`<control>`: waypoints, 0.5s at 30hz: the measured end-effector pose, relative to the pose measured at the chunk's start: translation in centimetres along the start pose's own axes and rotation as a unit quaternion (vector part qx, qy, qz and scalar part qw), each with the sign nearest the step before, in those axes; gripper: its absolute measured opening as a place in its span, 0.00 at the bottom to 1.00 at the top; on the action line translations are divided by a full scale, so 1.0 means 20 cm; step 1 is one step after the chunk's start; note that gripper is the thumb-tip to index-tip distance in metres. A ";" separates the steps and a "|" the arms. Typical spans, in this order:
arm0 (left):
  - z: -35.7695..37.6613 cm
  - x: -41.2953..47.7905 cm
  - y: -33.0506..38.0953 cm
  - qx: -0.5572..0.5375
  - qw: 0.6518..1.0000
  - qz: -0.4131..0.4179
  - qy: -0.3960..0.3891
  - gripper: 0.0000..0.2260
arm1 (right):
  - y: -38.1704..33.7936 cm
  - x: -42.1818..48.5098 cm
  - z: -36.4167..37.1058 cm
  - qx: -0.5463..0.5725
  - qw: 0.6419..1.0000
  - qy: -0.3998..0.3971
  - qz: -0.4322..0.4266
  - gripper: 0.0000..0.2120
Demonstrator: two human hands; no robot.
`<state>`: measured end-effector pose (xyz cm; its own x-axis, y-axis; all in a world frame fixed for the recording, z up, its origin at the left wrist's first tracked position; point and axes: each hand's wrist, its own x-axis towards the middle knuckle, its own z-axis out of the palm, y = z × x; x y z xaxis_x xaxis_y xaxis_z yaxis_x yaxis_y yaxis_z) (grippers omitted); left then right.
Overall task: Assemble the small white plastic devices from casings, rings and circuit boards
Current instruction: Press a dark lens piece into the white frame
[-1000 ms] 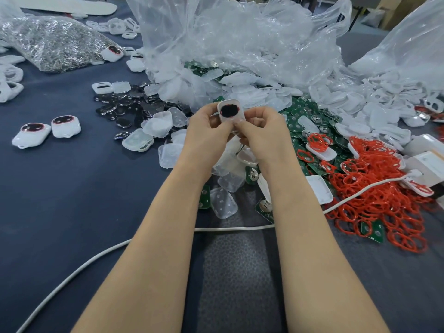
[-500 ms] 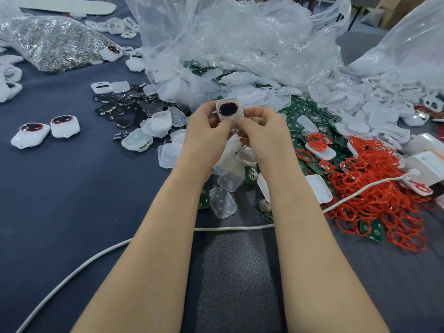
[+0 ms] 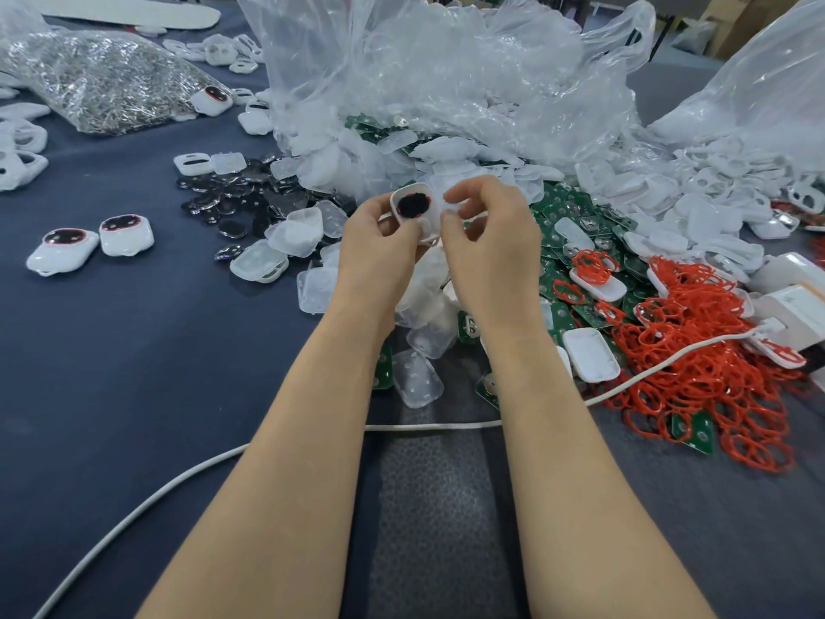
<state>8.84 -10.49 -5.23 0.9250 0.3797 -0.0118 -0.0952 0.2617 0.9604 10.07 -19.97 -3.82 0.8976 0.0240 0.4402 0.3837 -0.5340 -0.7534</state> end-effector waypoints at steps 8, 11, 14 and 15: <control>0.02 0.00 0.01 -0.015 1.000 0.003 0.020 0.11 | -0.01 -0.01 0.03 -0.064 0.998 -0.026 -0.002 0.06; 0.02 0.00 0.00 0.018 0.999 0.019 0.037 0.09 | -0.02 -0.01 0.05 -0.061 0.998 -0.022 0.009 0.07; 0.02 0.00 -0.01 0.048 0.997 0.023 0.051 0.05 | -0.02 -0.02 0.06 -0.052 0.998 -0.022 0.021 0.06; 0.02 0.00 -0.01 0.049 0.997 0.022 0.054 0.05 | -0.03 -0.02 0.06 -0.054 0.998 -0.022 0.020 0.06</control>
<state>8.93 -10.87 -5.26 0.8750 0.4841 0.0058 -0.0935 0.1571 0.9831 9.75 -18.74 -4.17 0.9214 0.0359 0.3869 0.3231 -0.6240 -0.7115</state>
